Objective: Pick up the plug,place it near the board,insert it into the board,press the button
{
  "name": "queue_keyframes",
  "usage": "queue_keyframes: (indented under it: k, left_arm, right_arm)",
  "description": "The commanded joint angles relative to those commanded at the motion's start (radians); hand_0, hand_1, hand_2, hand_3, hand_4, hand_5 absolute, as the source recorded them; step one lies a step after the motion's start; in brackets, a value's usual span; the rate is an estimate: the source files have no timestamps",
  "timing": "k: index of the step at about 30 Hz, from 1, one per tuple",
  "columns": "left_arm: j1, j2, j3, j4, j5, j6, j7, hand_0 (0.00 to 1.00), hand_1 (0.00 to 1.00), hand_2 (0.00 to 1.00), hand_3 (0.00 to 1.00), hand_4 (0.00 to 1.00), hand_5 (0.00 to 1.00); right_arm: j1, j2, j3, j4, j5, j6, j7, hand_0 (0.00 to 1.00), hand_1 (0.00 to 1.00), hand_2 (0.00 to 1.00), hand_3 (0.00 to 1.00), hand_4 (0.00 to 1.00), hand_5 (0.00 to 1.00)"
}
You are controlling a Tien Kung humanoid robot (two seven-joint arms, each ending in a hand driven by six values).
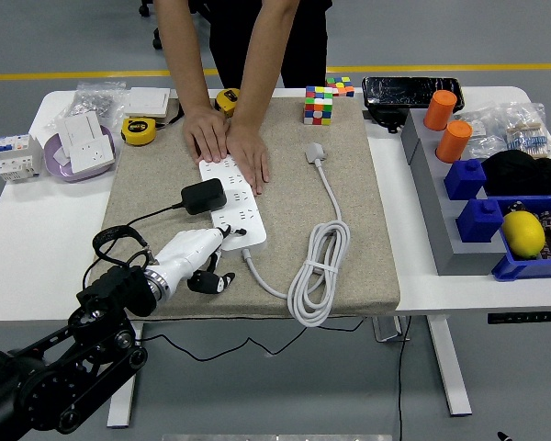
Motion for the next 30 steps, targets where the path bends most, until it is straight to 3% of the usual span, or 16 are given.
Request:
queue_keyframes:
  k: [17, 30]
  left_arm:
    - [-0.002, 0.002, 0.0, 0.003, 0.003, -0.003, 0.001, 0.129, 0.021, 0.142, 0.828, 0.685, 0.002]
    - [-0.01, 0.01, -0.027, -0.037, 0.015, -0.009, 0.002, 0.129, 0.021, 0.142, 0.822, 0.685, 0.002]
  right_arm:
    - [-0.002, -0.001, -0.002, 0.0, 0.001, 0.0, 0.0, 0.834, 0.75, 0.749, 0.782, 0.998, 0.938]
    - [-0.003, 0.0, -0.001, 0.0, 0.002, 0.0, 0.0, 0.834, 0.75, 0.749, 0.782, 0.998, 0.939]
